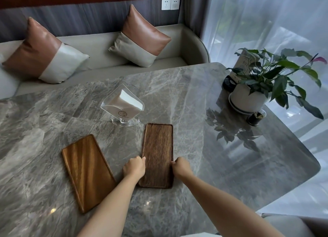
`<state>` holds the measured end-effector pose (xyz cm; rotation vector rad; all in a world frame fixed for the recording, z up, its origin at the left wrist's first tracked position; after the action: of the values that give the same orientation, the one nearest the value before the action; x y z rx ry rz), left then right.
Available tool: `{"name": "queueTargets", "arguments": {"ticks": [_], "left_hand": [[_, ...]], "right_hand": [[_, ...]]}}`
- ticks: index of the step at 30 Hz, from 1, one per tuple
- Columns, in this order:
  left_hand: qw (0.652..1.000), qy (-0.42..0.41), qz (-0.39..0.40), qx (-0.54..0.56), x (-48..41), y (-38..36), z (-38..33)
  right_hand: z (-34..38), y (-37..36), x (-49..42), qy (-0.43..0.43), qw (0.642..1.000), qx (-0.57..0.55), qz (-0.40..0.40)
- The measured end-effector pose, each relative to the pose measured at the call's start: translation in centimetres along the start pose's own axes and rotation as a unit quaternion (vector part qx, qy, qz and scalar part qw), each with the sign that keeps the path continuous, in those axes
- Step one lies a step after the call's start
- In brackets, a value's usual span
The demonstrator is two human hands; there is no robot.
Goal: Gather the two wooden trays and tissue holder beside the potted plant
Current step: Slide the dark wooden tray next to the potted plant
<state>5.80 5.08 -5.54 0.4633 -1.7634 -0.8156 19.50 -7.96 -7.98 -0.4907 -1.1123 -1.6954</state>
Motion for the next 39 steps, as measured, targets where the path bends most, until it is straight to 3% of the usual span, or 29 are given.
{"name": "queueTargets", "arguments": {"ticks": [21, 30, 39], "left_hand": [[0.997, 0.010, 0.067, 0.023, -1.2, -2.9, -8.9], [0.996, 0.002, 0.085, 0.037, -2.6, -3.4, -14.9], [0.993, -0.072, 0.084, 0.042, -5.0, -3.9, -22.7]], "right_hand": [[-3.1, 9.4, -0.1, -0.018, 0.980, 0.162, -0.116], [-3.3, 15.2, -1.5, 0.022, 0.959, 0.253, -0.129], [-5.4, 19.6, -3.3, 0.065, 0.966, 0.232, -0.099]]}}
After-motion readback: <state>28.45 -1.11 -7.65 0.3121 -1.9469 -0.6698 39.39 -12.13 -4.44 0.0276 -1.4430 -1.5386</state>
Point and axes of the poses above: each hand's wrist, its own x-axis away from the middle knuckle, its own y-axis out of the back of the hand, z = x × y, the point moved 9 cm from there along -x, towards the middle knuckle, and after that the axes turned 13 degrees about z, right-handed, at the moved point
